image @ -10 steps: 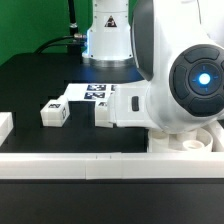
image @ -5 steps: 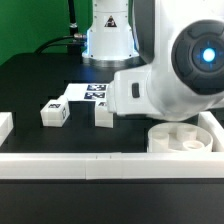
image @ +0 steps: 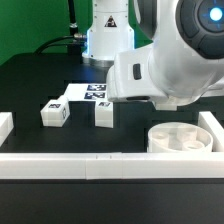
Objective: Assemble stool
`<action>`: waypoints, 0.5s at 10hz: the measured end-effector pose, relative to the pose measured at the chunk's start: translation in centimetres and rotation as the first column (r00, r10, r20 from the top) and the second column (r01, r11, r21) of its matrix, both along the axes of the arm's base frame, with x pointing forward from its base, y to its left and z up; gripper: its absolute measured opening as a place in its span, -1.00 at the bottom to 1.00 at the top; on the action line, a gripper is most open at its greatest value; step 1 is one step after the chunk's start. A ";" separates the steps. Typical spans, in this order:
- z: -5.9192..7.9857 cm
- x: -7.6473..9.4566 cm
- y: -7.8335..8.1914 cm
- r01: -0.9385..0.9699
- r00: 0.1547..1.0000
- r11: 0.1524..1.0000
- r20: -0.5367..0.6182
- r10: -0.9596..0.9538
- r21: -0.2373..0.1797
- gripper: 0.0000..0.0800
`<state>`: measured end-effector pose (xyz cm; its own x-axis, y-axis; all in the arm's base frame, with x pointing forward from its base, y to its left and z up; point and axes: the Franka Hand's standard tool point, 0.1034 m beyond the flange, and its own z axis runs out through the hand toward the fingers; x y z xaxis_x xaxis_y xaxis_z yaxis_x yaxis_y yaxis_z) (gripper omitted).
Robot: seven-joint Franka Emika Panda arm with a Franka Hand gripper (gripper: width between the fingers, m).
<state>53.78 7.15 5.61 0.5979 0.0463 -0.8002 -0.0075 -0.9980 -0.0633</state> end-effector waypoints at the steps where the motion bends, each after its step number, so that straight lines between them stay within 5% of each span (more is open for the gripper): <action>1: -0.4 1.3 0.2 0.009 0.995 1.000 0.101 -0.009 0.002 -0.19; 5: 3.2 3.3 -0.2 -0.012 0.918 0.999 0.397 -0.001 0.031 -0.19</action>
Offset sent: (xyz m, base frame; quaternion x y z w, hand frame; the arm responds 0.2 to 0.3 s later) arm 0.0055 -0.0078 0.0372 -0.0282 0.1888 -0.0425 0.9807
